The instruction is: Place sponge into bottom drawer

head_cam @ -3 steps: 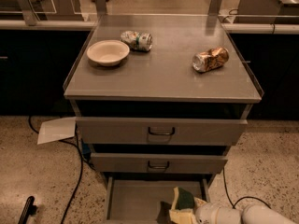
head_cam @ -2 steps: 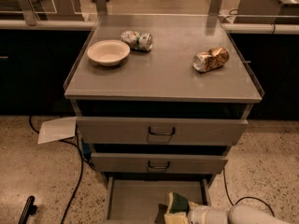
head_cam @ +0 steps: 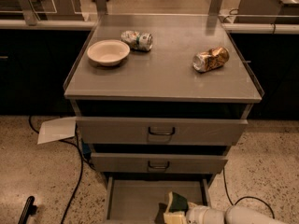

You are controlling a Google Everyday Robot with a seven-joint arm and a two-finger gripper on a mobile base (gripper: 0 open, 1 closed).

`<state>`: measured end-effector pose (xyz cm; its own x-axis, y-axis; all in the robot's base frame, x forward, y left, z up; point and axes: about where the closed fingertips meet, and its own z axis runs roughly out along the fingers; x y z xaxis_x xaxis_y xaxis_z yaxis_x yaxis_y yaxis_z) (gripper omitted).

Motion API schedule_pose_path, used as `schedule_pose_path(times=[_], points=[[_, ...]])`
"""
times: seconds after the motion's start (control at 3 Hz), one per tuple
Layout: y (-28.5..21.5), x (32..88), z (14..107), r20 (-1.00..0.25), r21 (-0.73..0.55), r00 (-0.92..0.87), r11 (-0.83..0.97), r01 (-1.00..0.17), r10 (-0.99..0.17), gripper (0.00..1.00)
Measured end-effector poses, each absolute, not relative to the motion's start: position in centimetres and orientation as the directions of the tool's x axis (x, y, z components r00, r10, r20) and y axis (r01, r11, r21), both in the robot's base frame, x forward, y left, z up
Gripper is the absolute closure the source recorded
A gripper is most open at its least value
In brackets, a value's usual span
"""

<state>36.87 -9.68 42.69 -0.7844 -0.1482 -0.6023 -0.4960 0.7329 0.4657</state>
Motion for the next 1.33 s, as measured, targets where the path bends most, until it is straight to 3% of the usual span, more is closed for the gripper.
schedule_pose_path(times=[1.33], points=[[-8.4, 46.5, 27.8, -0.478, 0.530, -0.873, 0.762, -0.372, -0.094, 1.00]])
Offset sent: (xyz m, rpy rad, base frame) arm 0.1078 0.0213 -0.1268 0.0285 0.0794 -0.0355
